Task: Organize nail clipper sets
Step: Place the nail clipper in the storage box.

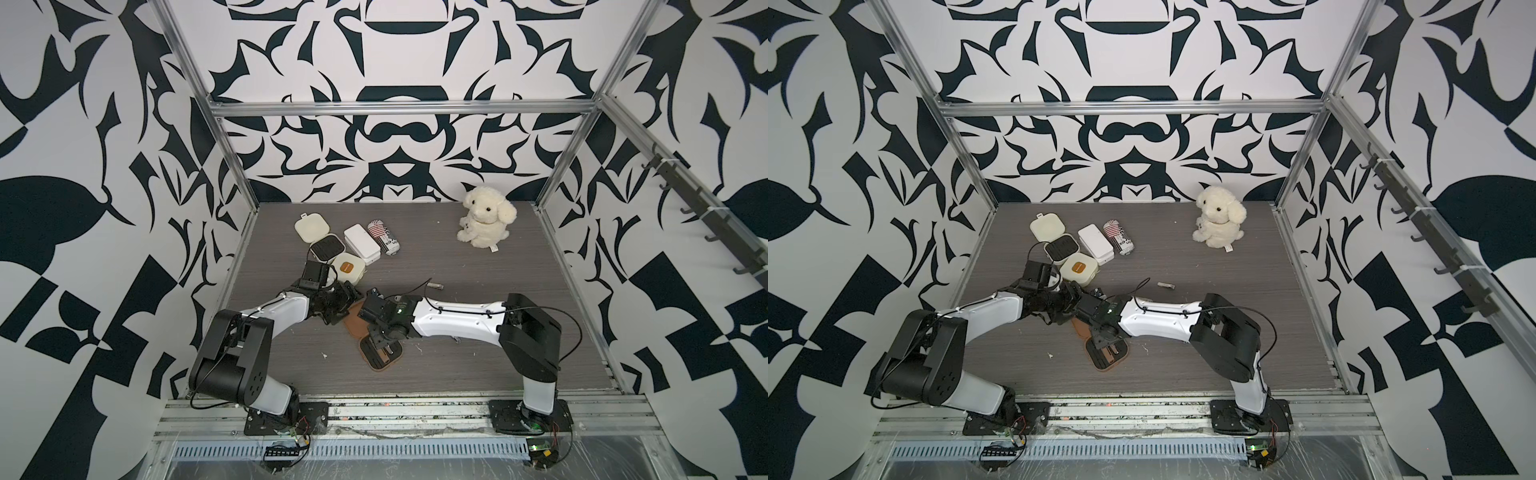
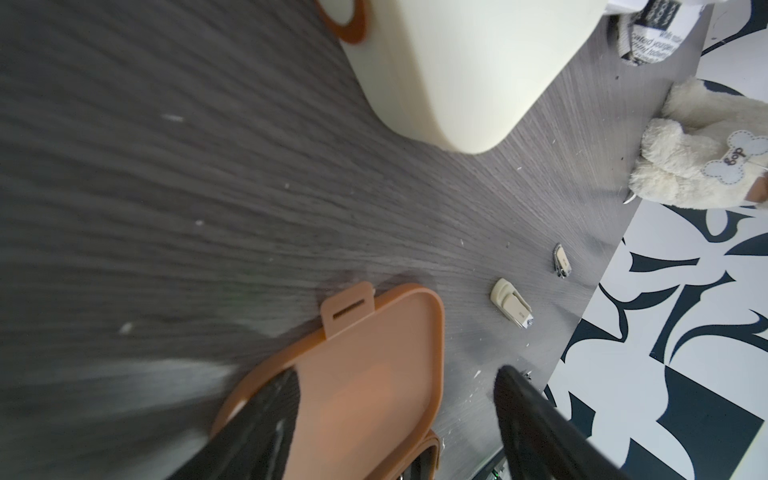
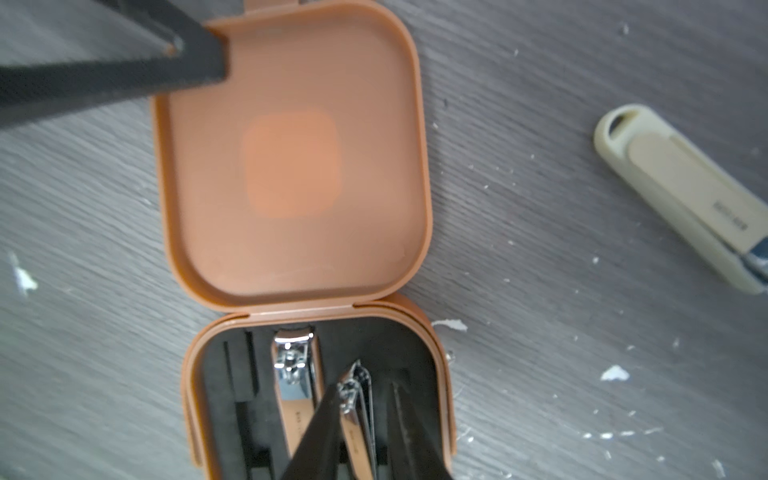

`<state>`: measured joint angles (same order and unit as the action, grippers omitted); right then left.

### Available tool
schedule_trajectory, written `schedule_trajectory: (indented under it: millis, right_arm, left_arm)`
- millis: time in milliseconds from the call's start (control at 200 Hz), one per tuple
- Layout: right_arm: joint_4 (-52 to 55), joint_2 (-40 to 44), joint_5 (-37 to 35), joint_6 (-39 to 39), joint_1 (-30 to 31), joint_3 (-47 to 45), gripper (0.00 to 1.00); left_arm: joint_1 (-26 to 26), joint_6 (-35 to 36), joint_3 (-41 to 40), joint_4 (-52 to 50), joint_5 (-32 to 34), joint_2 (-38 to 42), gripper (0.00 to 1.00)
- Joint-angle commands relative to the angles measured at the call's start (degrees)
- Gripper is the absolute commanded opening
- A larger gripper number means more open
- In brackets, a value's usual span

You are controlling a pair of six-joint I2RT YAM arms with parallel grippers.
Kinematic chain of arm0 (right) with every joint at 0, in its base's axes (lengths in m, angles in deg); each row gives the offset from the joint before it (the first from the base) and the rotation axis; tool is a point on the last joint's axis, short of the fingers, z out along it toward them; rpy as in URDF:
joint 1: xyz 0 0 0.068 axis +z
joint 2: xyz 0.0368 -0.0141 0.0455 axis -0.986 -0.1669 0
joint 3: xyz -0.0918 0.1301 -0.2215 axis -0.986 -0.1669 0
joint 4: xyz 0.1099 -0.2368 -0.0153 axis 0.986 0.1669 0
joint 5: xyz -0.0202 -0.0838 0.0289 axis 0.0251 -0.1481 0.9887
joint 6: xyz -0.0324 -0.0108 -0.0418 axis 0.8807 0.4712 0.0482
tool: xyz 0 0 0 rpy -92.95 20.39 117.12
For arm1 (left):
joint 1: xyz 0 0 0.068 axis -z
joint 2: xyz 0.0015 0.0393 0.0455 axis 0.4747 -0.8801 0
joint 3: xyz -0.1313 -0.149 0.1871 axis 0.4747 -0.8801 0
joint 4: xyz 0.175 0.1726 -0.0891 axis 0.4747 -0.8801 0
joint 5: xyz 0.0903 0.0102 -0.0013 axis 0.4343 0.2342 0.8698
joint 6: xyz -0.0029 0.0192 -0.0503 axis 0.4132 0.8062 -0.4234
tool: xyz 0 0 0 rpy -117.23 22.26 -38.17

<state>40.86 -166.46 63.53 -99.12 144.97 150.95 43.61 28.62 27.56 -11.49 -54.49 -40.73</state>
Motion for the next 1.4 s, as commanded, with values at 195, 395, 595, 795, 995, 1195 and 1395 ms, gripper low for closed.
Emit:
schedule_trajectory:
  millis: [195,395,595,795,995,1195,1395]
  right_arm:
    - [-1.0,2.6,1.0,-1.4,-0.2,-1.7,0.09]
    - [-1.6,2.3,1.5,-1.9,-0.8,-2.7,0.07]
    - [-2.6,1.9,2.2,-2.4,-1.3,-3.9,0.05]
    - [-2.8,1.7,2.5,-2.4,-1.3,-4.9,0.04]
    - [-0.8,3.4,0.0,-2.3,-1.3,-4.5,0.04]
    - [2.2,5.1,-2.1,-1.8,-2.0,-1.9,0.13]
    - [1.4,6.1,0.5,-0.5,-2.0,-2.3,0.18]
  left_arm:
    - [-0.2,0.9,-0.5,-3.5,1.7,-1.2,0.78]
    - [-0.2,0.8,-0.4,-3.5,1.7,-1.2,0.78]
    - [-0.2,0.8,-0.5,-3.6,1.7,-1.2,0.78]
    - [-0.2,0.8,-0.6,-3.6,1.8,-1.2,0.78]
    - [-0.2,0.8,-0.5,-3.7,1.7,-1.0,0.78]
    - [-0.2,1.0,0.1,-4.1,1.6,-1.0,0.78]
    - [-0.2,1.2,0.4,-4.5,1.7,-0.8,0.78]
